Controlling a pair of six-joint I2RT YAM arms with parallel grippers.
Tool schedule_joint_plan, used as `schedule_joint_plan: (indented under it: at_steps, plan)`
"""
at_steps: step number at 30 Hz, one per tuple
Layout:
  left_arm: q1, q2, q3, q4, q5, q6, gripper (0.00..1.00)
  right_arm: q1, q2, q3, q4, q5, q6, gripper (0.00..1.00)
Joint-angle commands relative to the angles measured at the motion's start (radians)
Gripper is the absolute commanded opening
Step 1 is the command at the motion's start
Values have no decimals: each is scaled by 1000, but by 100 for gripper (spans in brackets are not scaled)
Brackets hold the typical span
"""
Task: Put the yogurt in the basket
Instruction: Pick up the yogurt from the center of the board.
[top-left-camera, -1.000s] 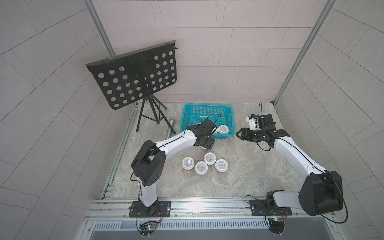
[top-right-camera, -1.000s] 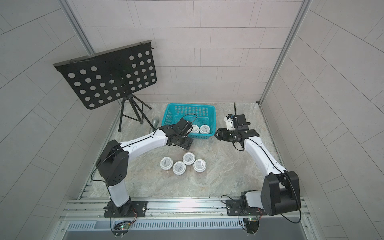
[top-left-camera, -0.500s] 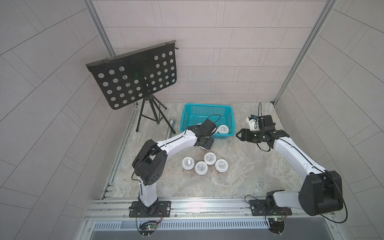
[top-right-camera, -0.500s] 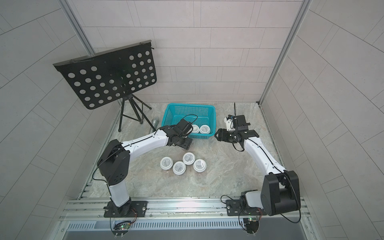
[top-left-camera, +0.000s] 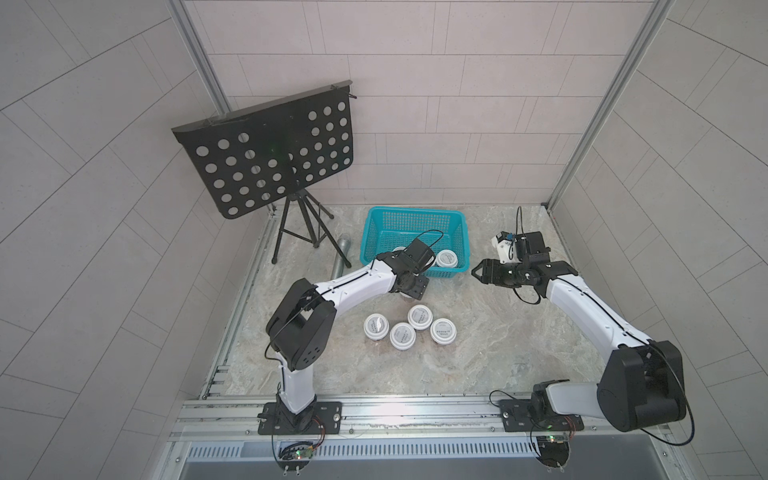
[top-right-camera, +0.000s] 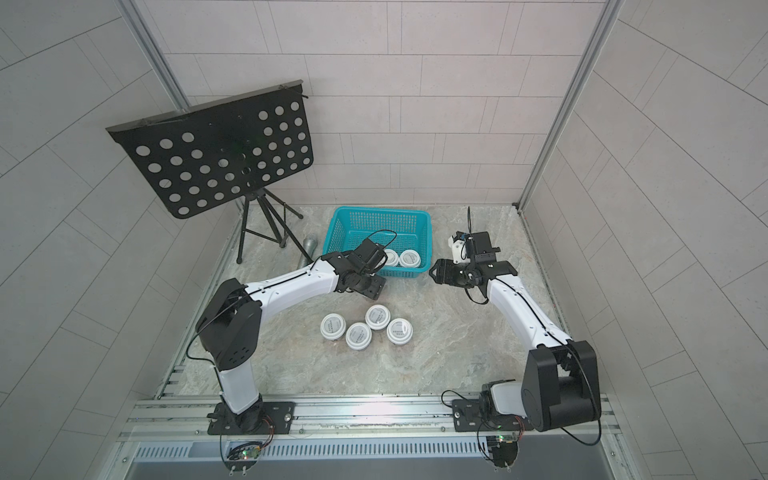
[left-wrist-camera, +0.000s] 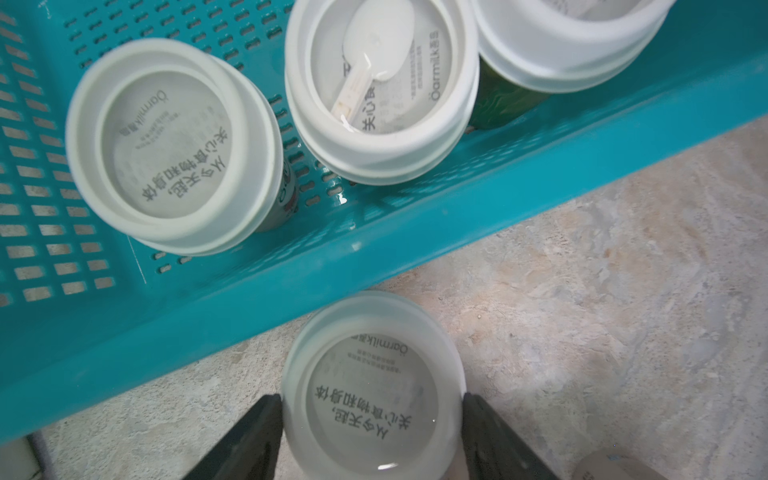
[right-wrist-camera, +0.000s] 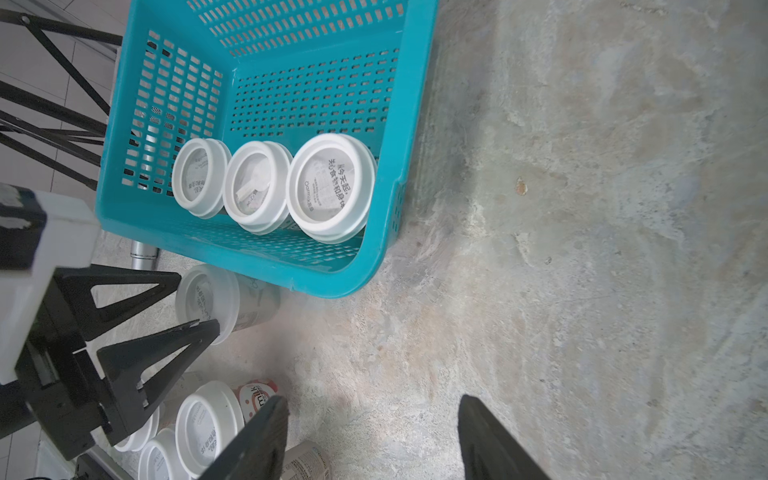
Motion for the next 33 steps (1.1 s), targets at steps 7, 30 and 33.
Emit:
schedule_joint_plan:
  at_steps: [7,30,33]
  plan:
    - [-4,40,-20,-14,-20,-9,75,-3,2,-12,4,-2,3,69]
    - [-2,-93,-36,-24,16,-16,65,-3,-4,-1,6,-7,9,69]
    - [1,-141,-16,-40,34,-12,65,-3,-4,1,5,-8,9,69]
